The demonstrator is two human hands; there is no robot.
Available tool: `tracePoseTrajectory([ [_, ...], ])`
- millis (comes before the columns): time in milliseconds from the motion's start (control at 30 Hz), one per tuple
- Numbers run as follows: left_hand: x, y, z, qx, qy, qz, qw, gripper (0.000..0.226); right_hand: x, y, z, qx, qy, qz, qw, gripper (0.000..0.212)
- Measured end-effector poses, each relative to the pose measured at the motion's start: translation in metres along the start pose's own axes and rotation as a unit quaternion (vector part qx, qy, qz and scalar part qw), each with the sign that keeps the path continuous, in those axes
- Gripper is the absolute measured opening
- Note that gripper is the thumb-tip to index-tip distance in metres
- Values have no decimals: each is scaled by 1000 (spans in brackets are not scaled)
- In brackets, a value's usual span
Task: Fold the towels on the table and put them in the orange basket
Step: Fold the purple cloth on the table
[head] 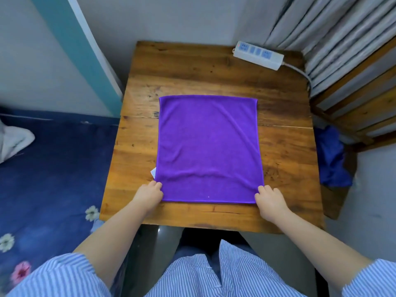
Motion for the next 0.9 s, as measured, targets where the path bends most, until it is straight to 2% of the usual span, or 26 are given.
tracePoseTrajectory([
  [33,0,-2,-3,-6,1,2,1000,31,2,-3,-6,5,-10,2,1000,28],
  [133,-4,-14,-28,4,35,-14,999,29,8,-16,-47,122,-25,-13,992,19],
  [200,-2,-24,-50,45,110,-34,992,27,7,-28,-68,180,-51,-37,982,28],
  [267,1,-39,-71,101,216,-59,969,31,3,-43,-84,225,-93,-49,969,41],
  [367,11,-69,-90,144,295,-71,942,46,-14,-76,-92,206,-160,-85,962,46],
  [533,14,-110,-90,170,290,-97,937,59,-12,-120,-101,196,-191,-102,956,52],
  [633,13,-124,-82,169,270,-85,944,63,-1,-140,-100,206,-158,-131,957,55],
  [733,-1,-125,-81,207,268,-75,938,61,20,-155,-99,209,-151,-148,955,56],
  [900,-46,-134,-77,202,293,-143,924,69,71,-174,-90,204,-198,-48,958,57],
])
Point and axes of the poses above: each hand's wrist, its own y-axis away from the middle knuckle, its own z-axis out of the palm, x = y × z, the point moved 5 cm from there along -y, towards the middle knuckle, and after that the axes turned 2 degrees about -z, right-handed, at the moved point
